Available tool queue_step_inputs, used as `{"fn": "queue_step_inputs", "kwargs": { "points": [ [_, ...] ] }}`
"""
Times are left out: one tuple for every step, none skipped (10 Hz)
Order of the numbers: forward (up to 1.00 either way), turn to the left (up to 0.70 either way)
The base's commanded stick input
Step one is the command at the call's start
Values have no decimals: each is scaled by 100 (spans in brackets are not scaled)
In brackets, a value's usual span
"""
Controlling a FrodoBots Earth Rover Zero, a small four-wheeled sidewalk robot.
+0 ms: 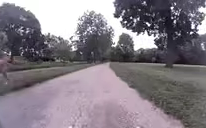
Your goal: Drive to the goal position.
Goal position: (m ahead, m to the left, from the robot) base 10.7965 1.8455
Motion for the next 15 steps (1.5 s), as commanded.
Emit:
{"fn": "queue_step_inputs", "kwargs": {
  "points": [
    [37,2],
    [70,0],
    [70,0],
    [70,0],
    [70,0],
    [70,0],
    [70,0],
    [70,-1],
    [70,-3],
    [70,-4],
    [70,-5],
    [70,-12],
    [70,-11],
    [70,-3],
    [70,0]
  ]
}}
